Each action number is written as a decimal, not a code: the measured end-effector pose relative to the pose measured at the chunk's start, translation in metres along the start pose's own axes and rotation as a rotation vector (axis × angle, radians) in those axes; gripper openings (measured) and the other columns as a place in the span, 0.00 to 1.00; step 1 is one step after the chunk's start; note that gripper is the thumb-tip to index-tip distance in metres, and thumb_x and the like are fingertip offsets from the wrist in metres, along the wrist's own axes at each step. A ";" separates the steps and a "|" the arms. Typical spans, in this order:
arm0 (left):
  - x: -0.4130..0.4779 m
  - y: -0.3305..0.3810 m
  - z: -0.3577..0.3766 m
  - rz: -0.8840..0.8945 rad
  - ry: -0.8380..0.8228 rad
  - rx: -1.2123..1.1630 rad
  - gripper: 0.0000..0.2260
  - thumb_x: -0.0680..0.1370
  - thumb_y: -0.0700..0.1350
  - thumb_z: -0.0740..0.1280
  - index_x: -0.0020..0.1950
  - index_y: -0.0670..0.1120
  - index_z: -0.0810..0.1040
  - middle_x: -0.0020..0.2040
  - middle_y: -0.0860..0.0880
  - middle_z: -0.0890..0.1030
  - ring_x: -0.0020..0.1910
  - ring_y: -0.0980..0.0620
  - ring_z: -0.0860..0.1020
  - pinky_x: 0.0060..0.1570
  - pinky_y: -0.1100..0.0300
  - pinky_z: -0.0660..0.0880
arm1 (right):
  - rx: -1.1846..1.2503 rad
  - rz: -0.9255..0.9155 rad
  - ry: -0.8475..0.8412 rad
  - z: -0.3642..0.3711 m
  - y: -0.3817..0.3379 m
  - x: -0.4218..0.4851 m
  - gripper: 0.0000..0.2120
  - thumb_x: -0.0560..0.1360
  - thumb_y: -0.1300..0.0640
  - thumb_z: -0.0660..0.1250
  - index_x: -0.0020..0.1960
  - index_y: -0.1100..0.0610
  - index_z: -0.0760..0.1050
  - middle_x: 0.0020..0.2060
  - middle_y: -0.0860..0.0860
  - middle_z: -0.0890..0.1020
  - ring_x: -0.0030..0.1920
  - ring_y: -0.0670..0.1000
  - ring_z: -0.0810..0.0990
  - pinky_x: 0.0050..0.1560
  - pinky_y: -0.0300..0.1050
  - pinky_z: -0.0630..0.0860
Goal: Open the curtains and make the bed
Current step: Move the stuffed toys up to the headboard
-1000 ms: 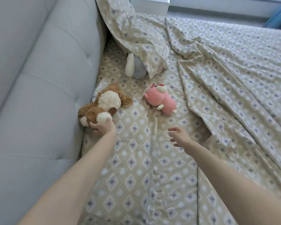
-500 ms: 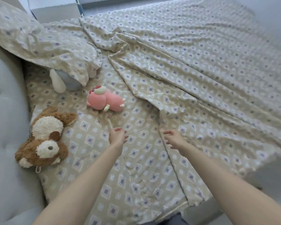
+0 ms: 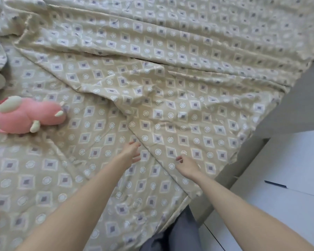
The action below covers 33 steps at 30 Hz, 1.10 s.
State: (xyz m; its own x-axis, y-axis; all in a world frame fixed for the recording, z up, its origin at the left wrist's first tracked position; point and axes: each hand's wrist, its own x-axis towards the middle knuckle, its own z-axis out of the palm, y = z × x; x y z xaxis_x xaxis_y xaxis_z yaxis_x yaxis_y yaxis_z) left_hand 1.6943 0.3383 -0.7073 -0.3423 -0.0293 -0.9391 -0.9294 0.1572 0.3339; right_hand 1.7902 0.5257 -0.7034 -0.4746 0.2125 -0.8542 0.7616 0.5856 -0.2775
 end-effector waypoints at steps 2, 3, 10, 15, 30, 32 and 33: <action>0.017 -0.006 0.006 -0.014 -0.048 0.072 0.18 0.81 0.44 0.60 0.70 0.42 0.67 0.65 0.45 0.73 0.54 0.46 0.76 0.51 0.56 0.75 | -0.057 -0.009 -0.006 0.014 0.012 0.010 0.20 0.77 0.58 0.59 0.69 0.57 0.67 0.67 0.55 0.69 0.65 0.56 0.70 0.63 0.46 0.69; 0.025 -0.007 0.011 -0.006 -0.067 0.110 0.16 0.81 0.44 0.60 0.67 0.41 0.70 0.59 0.46 0.76 0.48 0.49 0.77 0.46 0.57 0.75 | -0.071 -0.004 -0.007 0.019 0.017 0.015 0.22 0.76 0.56 0.60 0.70 0.57 0.65 0.68 0.56 0.67 0.67 0.57 0.69 0.65 0.47 0.67; 0.062 -0.019 0.043 0.182 0.076 0.290 0.02 0.78 0.37 0.61 0.47 0.44 0.71 0.39 0.47 0.74 0.35 0.50 0.73 0.38 0.57 0.74 | -0.400 -0.069 0.204 0.065 0.049 0.043 0.36 0.68 0.47 0.72 0.67 0.57 0.57 0.62 0.56 0.64 0.58 0.61 0.66 0.47 0.51 0.71; 0.044 -0.035 0.046 0.512 0.100 0.724 0.17 0.74 0.31 0.55 0.61 0.41 0.69 0.50 0.48 0.75 0.52 0.48 0.73 0.56 0.56 0.69 | -0.574 -0.090 0.380 0.072 0.062 0.039 0.28 0.63 0.65 0.71 0.61 0.61 0.66 0.54 0.58 0.71 0.49 0.61 0.72 0.34 0.47 0.71; -0.048 0.001 0.086 0.763 0.051 1.527 0.42 0.69 0.49 0.72 0.76 0.60 0.50 0.77 0.45 0.46 0.76 0.43 0.45 0.73 0.44 0.52 | 0.310 -0.041 0.289 -0.033 0.096 -0.061 0.11 0.77 0.61 0.52 0.55 0.54 0.69 0.44 0.49 0.75 0.41 0.51 0.73 0.36 0.42 0.67; -0.070 -0.017 0.087 0.713 0.006 1.620 0.46 0.68 0.51 0.74 0.76 0.61 0.47 0.77 0.45 0.43 0.76 0.43 0.43 0.73 0.40 0.48 | 0.353 -0.077 0.282 -0.029 0.099 -0.094 0.08 0.78 0.55 0.54 0.56 0.54 0.66 0.45 0.50 0.75 0.44 0.54 0.75 0.43 0.47 0.69; -0.068 -0.022 0.087 0.688 0.001 1.637 0.47 0.67 0.51 0.75 0.76 0.62 0.46 0.77 0.46 0.43 0.76 0.43 0.43 0.72 0.39 0.46 | 0.361 -0.099 0.251 -0.028 0.096 -0.098 0.09 0.76 0.52 0.57 0.56 0.53 0.65 0.45 0.50 0.75 0.44 0.54 0.76 0.44 0.48 0.70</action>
State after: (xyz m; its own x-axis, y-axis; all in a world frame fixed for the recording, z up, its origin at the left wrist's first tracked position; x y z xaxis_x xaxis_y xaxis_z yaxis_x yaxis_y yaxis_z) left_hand 1.7505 0.4227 -0.6575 -0.5743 0.4594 -0.6776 0.4429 0.8705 0.2149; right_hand 1.8976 0.5826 -0.6338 -0.6118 0.3785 -0.6946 0.7909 0.3116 -0.5267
